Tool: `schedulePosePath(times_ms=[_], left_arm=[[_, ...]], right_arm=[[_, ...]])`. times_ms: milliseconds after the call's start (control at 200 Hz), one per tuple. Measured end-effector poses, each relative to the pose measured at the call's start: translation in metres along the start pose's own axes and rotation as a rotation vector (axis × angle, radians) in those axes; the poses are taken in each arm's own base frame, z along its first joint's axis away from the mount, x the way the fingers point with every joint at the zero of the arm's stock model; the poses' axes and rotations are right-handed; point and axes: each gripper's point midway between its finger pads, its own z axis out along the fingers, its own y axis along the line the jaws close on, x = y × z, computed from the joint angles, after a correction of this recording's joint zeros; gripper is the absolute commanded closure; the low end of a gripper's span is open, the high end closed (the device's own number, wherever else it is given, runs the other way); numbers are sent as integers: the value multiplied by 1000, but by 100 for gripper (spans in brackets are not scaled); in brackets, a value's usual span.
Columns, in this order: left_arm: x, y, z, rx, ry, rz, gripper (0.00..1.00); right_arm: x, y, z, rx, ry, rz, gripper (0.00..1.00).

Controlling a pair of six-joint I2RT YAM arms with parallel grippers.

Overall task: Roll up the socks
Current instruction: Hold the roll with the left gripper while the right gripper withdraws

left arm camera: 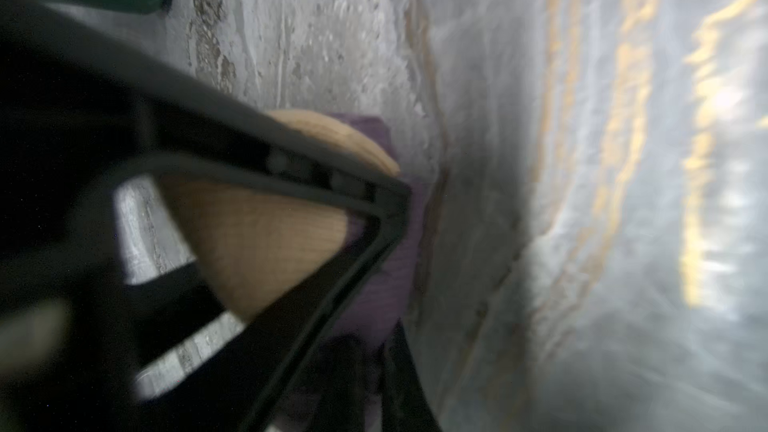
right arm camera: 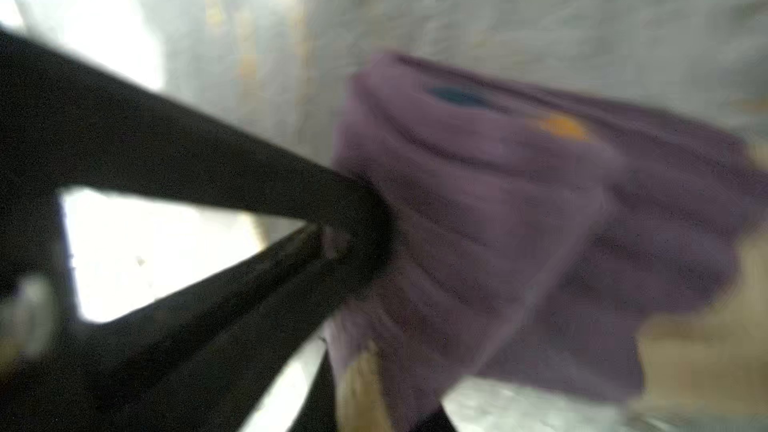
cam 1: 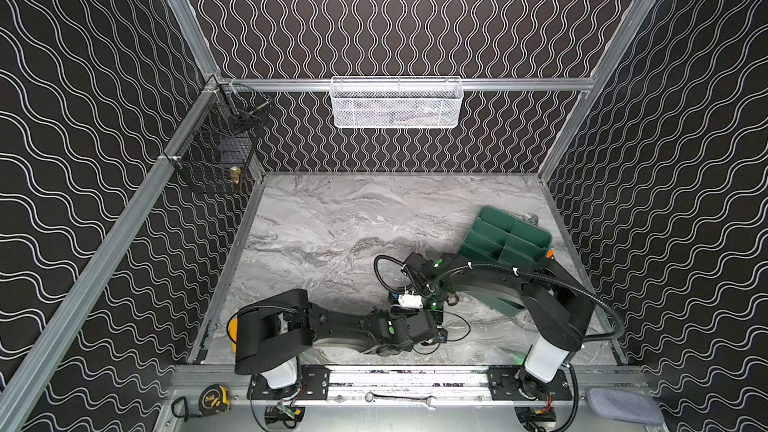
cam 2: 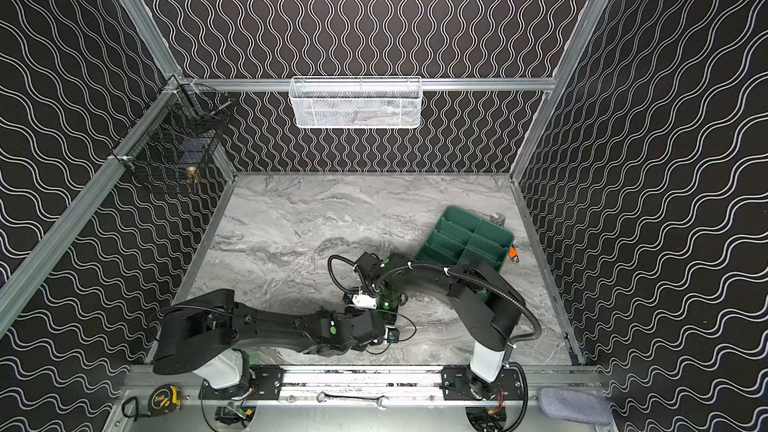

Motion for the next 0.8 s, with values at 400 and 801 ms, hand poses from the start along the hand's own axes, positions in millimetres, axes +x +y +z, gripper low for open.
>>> schedulePosePath(times_ms=[400, 801], left_arm=[[-39, 13, 11, 94, -164, -92, 100], [-28, 20, 22, 107, -103, -189, 100]], right_arm=[[11, -53, -70, 481, -193, -41, 28], [23, -47, -135, 593, -425, 0, 24]])
